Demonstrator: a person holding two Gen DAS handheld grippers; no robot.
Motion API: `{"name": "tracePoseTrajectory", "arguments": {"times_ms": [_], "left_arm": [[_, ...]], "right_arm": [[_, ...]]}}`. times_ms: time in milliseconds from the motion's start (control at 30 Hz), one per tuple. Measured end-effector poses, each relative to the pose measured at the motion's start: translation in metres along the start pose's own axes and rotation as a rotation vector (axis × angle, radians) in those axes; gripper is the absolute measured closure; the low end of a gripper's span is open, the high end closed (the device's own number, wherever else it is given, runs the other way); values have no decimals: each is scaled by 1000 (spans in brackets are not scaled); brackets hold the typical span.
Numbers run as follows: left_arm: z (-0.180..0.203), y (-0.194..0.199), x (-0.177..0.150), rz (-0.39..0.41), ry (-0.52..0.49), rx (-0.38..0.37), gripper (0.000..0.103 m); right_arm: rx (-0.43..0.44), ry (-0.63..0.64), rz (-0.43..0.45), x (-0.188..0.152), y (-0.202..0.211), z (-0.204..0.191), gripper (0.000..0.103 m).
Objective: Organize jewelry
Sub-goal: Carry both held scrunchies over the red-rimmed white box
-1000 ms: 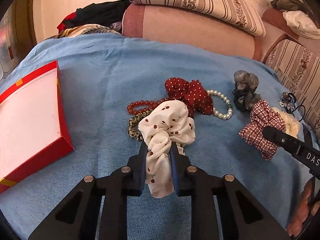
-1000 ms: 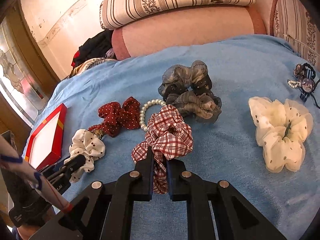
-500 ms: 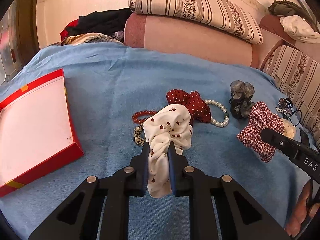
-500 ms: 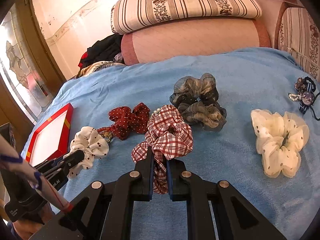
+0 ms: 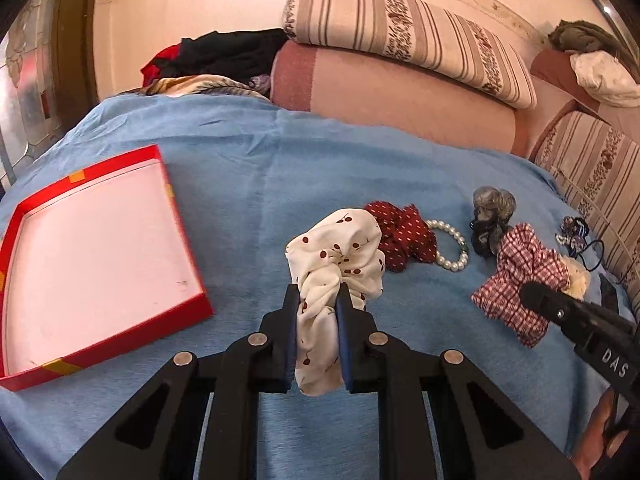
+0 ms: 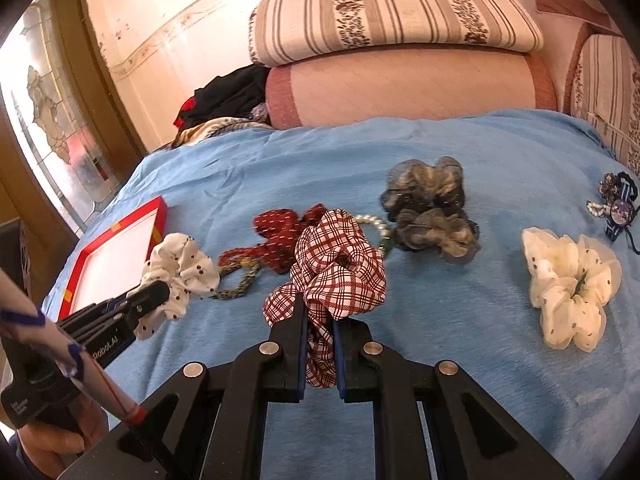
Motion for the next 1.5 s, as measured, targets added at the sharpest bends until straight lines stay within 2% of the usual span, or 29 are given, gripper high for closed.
{"name": "tracePoseTrajectory", "arguments": {"times_ms": [367, 600, 833, 1067, 1200, 1400, 1500], "left_arm": [[-50, 43, 20, 86, 93, 43, 87], [-111, 83, 38, 166, 171, 129, 87], [-198, 114, 46, 208, 299, 244, 87], [-271, 121, 56, 205, 373, 342, 87], [-302, 109, 51, 165, 414, 373, 87], [-321, 94, 45, 134, 443, 395, 87], [-323, 84, 41, 109, 438, 400, 87]], "right_arm": [[43, 85, -13, 7, 9, -60, 91], [109, 159, -19, 25, 3, -123, 91], [190, 232, -28, 47, -12, -200, 91], [270, 295, -69, 61, -41, -281, 91], [293, 318, -105, 64, -65, -317, 91], [315, 356, -166, 61, -102, -366, 91], [310, 361, -180, 60, -116, -377, 91]]}}
Point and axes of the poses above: each gripper's, at about its wrist camera, not at the fingertips, and y roughly against the way its jaws point, z to its right, x to its top, the point moved 10 cm from there along -y, roughly the way its jaws point, and after that the axes turned 15 degrees about -x, right-handed, at the moved point
